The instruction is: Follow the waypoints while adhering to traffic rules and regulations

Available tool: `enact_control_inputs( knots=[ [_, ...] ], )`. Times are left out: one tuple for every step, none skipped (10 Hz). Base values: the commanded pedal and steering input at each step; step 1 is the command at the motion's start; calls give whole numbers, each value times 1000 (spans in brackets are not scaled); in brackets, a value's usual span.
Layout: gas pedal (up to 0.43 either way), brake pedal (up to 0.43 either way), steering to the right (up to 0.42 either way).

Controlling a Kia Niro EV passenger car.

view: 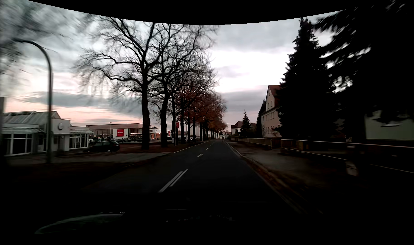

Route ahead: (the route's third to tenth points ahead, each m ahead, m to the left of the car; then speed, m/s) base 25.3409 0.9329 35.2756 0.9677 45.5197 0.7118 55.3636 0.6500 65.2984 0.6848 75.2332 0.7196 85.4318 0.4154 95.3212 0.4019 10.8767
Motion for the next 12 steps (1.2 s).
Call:
enact_control_inputs(
  knots=[
    [67, 0, -5],
    [67, 0, -5],
    [67, 0, -5],
    [67, 0, -5],
    [67, 0, -5],
    [67, 0, -5],
    [59, 0, -5],
    [59, 0, -5],
    [59, 0, -5],
    [59, 0, -5],
    [59, 0, -5],
    [59, 0, -4]
  ],
)
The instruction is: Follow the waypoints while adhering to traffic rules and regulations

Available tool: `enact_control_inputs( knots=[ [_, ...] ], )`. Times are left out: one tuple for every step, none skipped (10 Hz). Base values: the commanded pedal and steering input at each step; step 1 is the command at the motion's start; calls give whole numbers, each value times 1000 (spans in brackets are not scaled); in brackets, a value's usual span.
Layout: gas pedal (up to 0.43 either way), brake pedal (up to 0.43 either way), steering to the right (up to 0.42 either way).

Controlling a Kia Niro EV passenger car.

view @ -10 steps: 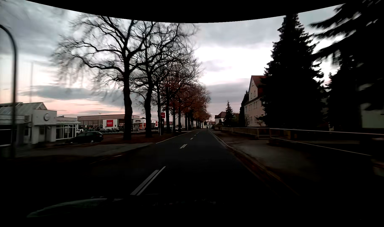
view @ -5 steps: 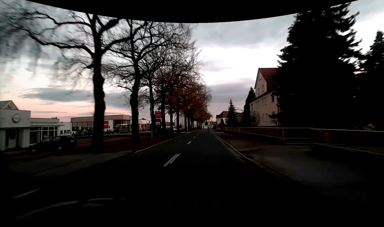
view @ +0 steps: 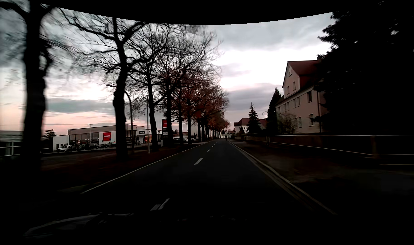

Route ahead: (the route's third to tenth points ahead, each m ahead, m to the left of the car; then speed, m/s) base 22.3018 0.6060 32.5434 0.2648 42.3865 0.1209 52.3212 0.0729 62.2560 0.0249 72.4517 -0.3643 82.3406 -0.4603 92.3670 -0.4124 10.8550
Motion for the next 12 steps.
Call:
enact_control_inputs(
  knots=[
    [59, 0, 1],
    [59, 0, 5],
    [28, 0, 8],
    [28, 0, 8],
    [28, 0, 8],
    [28, 0, 9],
    [28, 0, 9],
    [28, 0, 9],
    [59, 0, 9],
    [59, 0, 9],
    [59, 0, 5],
    [59, 0, 3]
  ],
)
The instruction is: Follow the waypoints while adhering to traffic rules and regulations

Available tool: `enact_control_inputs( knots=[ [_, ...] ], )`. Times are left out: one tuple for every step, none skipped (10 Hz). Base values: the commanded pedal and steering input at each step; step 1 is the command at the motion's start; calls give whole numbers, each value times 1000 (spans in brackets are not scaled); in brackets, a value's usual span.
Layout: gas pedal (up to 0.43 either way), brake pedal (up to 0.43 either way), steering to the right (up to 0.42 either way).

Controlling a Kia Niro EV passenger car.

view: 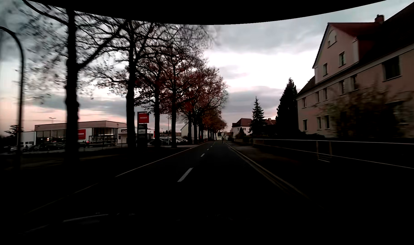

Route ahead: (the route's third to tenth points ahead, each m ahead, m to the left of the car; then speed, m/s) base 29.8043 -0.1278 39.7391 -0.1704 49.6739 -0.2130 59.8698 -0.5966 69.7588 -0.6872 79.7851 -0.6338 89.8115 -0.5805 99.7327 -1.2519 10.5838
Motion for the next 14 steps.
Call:
enact_control_inputs(
  knots=[
    [59, 0, 1],
    [59, 0, 1],
    [59, 0, 1],
    [59, 0, 1],
    [59, 0, 1],
    [67, 0, 0],
    [67, 0, 0],
    [67, 0, 0],
    [67, 0, -1],
    [67, 0, -1],
    [67, 0, -3],
    [67, 0, -3],
    [67, 0, -3],
    [67, 0, -3]
  ],
)
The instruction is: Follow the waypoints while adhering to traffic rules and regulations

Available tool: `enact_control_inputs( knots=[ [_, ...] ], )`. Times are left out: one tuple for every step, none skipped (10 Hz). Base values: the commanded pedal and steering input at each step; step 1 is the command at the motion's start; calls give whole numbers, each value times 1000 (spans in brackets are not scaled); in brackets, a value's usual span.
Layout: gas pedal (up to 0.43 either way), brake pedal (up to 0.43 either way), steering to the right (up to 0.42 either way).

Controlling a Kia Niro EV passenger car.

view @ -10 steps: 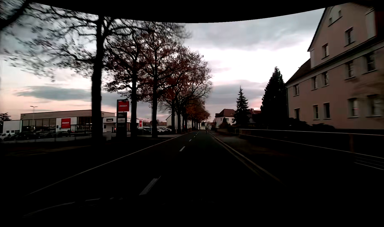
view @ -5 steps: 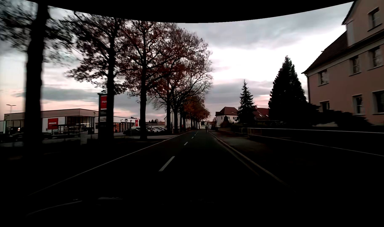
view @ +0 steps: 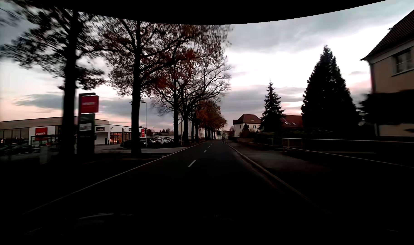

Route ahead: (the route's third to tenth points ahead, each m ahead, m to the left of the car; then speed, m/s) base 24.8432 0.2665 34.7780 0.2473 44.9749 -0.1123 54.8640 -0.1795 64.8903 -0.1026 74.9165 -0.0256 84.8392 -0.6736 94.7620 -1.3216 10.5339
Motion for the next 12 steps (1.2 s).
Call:
enact_control_inputs(
  knots=[
    [67, 0, -3],
    [67, 0, -3],
    [67, 0, -3],
    [67, 0, -3],
    [67, 0, -2],
    [67, 0, -1],
    [59, 0, -1],
    [59, 0, -1],
    [39, 0, -1],
    [28, 0, -1],
    [20, 0, -1],
    [8, 0, -1]
  ],
)
